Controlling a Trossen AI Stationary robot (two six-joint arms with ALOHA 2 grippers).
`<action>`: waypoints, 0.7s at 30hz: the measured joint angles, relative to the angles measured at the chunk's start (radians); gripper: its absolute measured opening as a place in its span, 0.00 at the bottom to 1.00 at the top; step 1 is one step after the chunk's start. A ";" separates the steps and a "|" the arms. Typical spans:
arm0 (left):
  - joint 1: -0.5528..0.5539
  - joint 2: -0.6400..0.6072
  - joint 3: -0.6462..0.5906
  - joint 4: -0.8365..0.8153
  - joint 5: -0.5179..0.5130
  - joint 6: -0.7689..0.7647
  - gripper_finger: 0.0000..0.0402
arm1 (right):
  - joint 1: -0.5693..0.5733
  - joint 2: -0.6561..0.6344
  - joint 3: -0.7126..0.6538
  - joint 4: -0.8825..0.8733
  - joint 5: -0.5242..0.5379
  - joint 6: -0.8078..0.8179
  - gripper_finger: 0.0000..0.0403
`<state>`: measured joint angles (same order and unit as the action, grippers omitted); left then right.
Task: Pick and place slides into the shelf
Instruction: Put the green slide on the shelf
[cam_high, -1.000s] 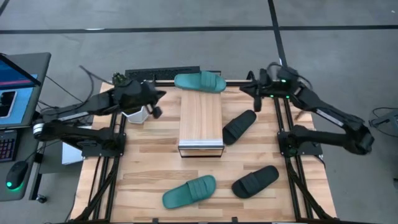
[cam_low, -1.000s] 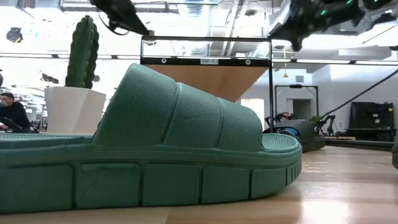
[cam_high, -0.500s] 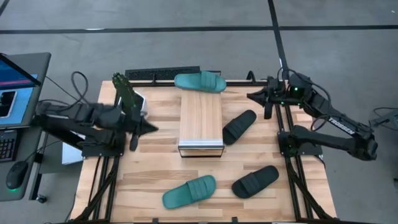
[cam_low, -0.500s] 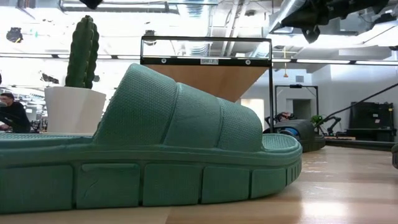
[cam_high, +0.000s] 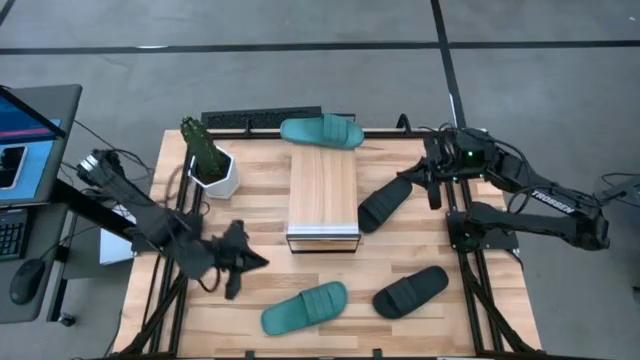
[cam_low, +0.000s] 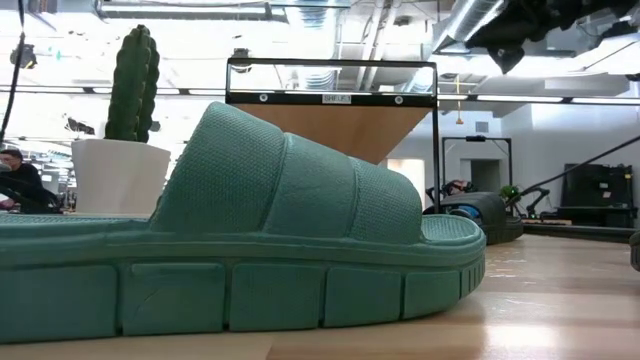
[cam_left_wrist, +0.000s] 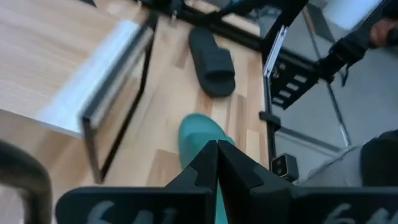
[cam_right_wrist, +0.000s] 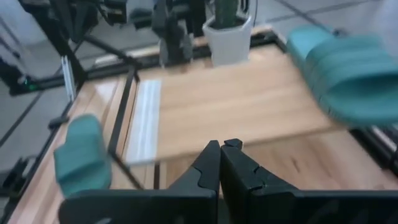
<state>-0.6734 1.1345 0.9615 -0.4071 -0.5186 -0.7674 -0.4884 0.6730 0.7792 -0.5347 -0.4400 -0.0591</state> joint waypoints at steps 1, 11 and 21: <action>-0.003 0.033 0.000 0.015 0.003 0.000 0.00 | 0.003 -0.008 0.000 -0.026 0.000 -0.009 0.00; -0.020 0.314 0.000 0.362 0.070 -0.052 0.00 | 0.004 -0.134 0.000 -0.193 0.043 -0.024 0.00; -0.036 0.428 0.001 0.528 0.106 -0.252 0.00 | 0.004 -0.281 0.000 -0.285 0.076 0.065 0.00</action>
<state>-0.7099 1.5623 0.9623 0.1207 -0.4123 -1.0193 -0.4843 0.3915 0.7792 -0.8193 -0.3645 0.0055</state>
